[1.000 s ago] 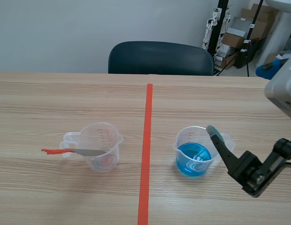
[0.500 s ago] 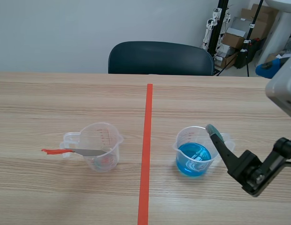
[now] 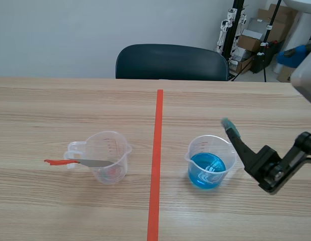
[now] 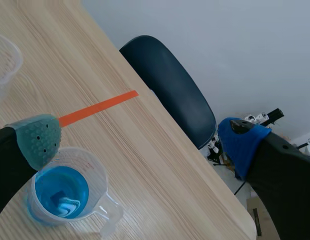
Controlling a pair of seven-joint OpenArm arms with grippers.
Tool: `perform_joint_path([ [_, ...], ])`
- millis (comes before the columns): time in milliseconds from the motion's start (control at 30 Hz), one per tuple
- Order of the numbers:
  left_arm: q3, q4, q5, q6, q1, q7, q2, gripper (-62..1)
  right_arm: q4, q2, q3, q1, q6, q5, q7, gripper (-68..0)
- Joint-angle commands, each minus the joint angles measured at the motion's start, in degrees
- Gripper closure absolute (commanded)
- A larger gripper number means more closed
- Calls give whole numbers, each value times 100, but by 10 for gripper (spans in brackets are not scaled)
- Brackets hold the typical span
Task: Do the redox reaction experiment. lift the metal plate out of the left beaker
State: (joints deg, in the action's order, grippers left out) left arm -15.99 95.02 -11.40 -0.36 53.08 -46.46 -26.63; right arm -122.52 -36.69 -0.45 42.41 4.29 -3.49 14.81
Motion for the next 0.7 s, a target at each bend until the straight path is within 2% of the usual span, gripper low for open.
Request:
perform_joint_path([
  [0, 61, 46, -37, 2, -111, 92, -203, -623, -68, -26, 55, -68, -35, 22, 160, -679],
  [100, 181, 55, -37, -90, -229, 157, -649, -623, -68, -26, 55, -68, -35, 0, 168, -679],
  [167, 195, 50, -39, -190, -282, 378, -844, -623, -68, -26, 52, -68, 72, 0, 205, -679],
  [233, 195, 28, -37, -509, -343, 872, -984, -623, -68, -26, 52, -68, 208, 0, 267, -679],
  [300, 195, -160, -109, -1056, -483, 1167, -1008, -623, -68, -26, 48, -66, 382, 2, 463, -679],
  [367, 195, -533, -127, -1635, -629, 944, -1003, -623, -68, -26, 48, -68, 507, 0, 592, -679],
  [433, 195, -984, -120, -2037, -728, 452, -957, -623, -68, -24, 48, -81, 527, 0, 636, -679],
  [533, 258, -1696, 11, -2240, -852, -109, -927, -623, -63, 11, 42, -330, 909, 0, 514, -679],
  [667, 568, -2684, 612, -2260, -1078, -960, -927, -623, -7, 22, -7, -627, 1447, 7, 468, -679],
])
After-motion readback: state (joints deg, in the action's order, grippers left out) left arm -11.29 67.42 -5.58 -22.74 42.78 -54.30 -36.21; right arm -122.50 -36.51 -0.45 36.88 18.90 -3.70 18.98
